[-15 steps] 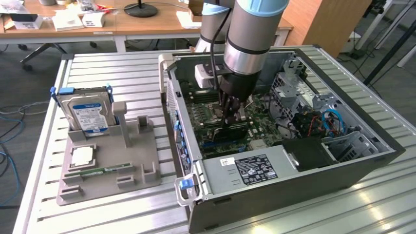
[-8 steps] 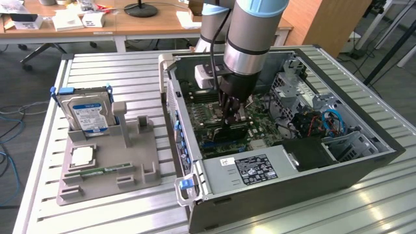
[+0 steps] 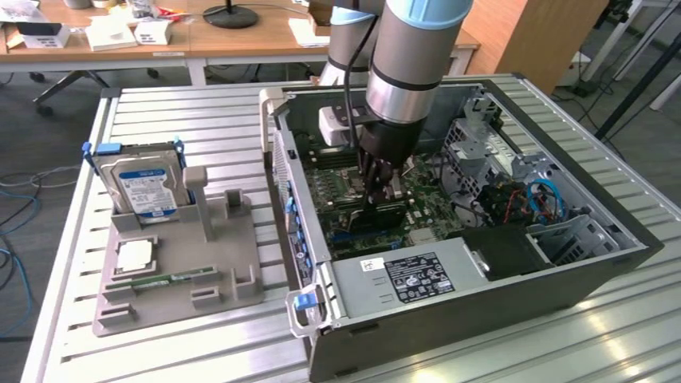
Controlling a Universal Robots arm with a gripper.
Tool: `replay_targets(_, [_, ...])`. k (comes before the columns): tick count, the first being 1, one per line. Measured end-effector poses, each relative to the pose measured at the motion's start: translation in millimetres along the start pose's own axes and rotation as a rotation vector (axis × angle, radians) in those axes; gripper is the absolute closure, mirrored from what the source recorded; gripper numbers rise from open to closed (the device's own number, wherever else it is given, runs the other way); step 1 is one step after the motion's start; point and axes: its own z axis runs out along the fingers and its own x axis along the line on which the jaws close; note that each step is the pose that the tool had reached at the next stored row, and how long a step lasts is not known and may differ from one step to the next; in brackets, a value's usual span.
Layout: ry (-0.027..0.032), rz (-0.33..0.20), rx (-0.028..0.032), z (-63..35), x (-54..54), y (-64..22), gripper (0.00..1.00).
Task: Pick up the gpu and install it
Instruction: 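Press down on the gpu until it lock into place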
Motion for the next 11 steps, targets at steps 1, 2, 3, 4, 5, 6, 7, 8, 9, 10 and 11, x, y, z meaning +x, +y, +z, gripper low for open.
replay_targets(1, [0.0,0.0,0.0,0.0,0.0,0.0,0.9])
replay_targets(2, [0.0,0.0,0.0,0.0,0.0,0.0,0.9])
replay_targets(3, [0.0,0.0,0.0,0.0,0.0,0.0,0.9])
replay_targets(4, [0.0001,0.0,0.0,0.0,0.0,0.0,0.9])
replay_targets(5, [0.0002,0.0,-0.0001,0.3,0.0,0.0,0.9])
replay_targets(6, [0.0003,0.0,-0.0002,0.6,0.0,0.0,0.9])
replay_targets(7, [0.0004,0.0,-0.0003,0.9,0.0,0.0,0.9])
replay_targets(8, [0.0006,0.0,-0.0003,1.2,0.1,0.0,0.9])
replay_targets(9, [0.0007,0.0,-0.0003,1.5,0.1,0.0,0.9])
replay_targets(10, [0.0006,0.0,-0.0003,1.9,0.1,0.0,0.9])
replay_targets(11, [0.0006,0.0,-0.0003,2.3,0.1,0.0,0.9])
